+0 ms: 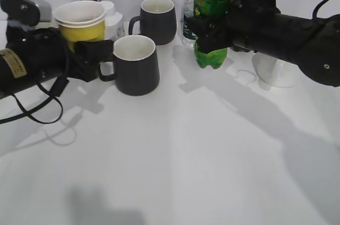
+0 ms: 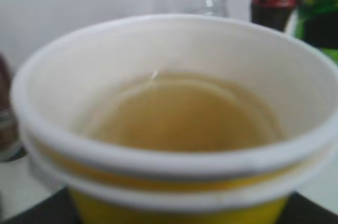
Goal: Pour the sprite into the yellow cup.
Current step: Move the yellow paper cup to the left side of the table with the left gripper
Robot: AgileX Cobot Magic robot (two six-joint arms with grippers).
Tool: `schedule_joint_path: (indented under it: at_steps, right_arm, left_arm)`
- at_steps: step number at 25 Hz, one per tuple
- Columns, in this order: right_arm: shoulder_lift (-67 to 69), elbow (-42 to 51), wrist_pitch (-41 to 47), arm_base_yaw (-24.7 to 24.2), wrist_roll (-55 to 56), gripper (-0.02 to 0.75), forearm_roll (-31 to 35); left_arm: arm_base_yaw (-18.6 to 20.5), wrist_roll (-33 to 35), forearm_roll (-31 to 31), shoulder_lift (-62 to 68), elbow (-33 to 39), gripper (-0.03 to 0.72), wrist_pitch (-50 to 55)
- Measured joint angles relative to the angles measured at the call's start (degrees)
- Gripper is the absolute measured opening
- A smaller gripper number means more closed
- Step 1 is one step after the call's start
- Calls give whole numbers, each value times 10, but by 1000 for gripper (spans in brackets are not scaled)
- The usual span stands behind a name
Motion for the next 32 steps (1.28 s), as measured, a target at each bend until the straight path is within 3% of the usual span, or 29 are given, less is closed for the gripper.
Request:
schedule_joint_path:
  at_steps: [17, 32]
  right_arm:
    - [0, 0, 4, 0, 1, 448, 6]
    - [1, 0, 7, 0, 13, 448, 17]
  left_arm:
    - [100, 0, -3, 19, 0, 402, 17]
    - [105, 72, -28, 157, 0, 402, -131]
